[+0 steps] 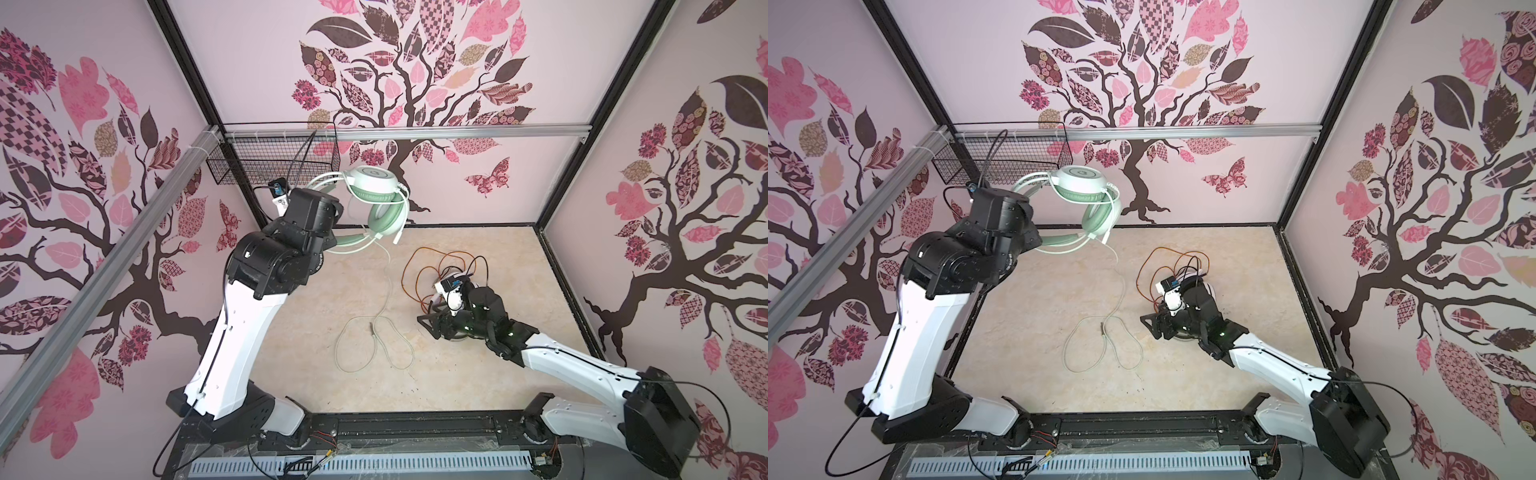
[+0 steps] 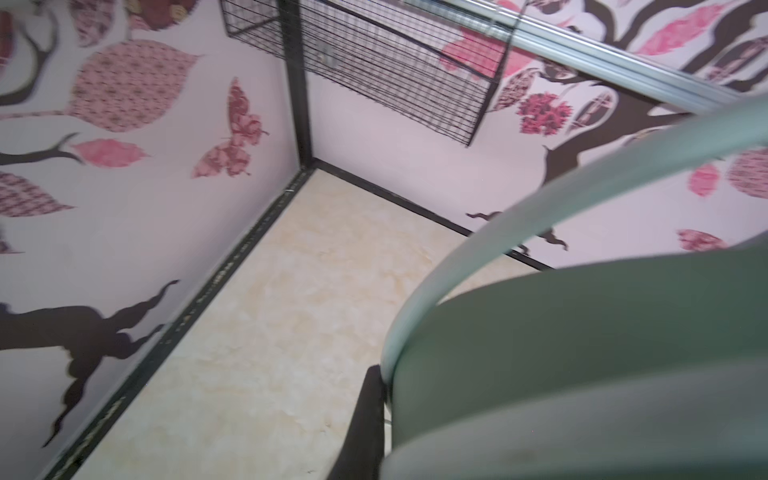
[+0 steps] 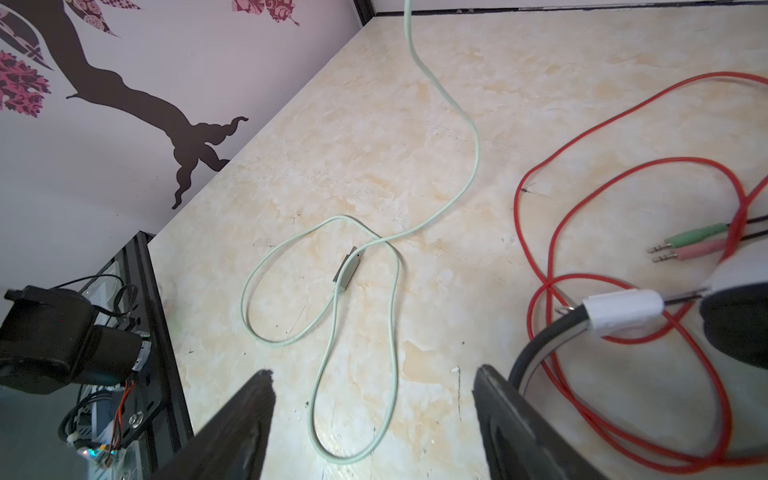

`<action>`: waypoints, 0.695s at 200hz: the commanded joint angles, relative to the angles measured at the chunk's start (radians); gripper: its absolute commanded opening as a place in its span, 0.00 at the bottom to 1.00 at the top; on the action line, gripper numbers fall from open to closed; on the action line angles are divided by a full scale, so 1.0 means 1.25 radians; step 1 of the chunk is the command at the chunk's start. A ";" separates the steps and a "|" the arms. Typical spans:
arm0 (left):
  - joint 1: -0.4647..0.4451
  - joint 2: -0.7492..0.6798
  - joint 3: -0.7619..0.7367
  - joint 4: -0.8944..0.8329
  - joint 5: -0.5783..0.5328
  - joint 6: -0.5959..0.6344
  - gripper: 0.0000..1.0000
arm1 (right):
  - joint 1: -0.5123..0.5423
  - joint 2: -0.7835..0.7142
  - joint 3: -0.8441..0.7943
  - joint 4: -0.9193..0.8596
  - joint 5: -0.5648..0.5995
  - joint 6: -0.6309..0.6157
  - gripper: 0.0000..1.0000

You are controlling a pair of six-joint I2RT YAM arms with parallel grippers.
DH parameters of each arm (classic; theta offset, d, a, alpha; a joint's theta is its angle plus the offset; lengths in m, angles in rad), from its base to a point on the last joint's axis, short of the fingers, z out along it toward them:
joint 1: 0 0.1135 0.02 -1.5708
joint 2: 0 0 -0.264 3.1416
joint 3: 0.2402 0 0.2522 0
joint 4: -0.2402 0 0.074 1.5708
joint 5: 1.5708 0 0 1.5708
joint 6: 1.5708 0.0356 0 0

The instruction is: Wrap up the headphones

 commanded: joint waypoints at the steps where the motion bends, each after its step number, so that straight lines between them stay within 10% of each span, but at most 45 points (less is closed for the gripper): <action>1: 0.007 -0.004 0.018 -0.055 -0.201 -0.094 0.00 | 0.009 0.106 0.092 0.046 0.024 0.025 0.78; 83: 0.129 -0.255 -0.277 -0.044 -0.015 -0.100 0.00 | 0.120 0.350 0.284 -0.090 -0.069 -0.013 0.76; 139: 0.129 -0.297 -0.366 -0.043 0.039 -0.093 0.00 | 0.298 0.430 0.283 -0.208 0.171 0.071 0.78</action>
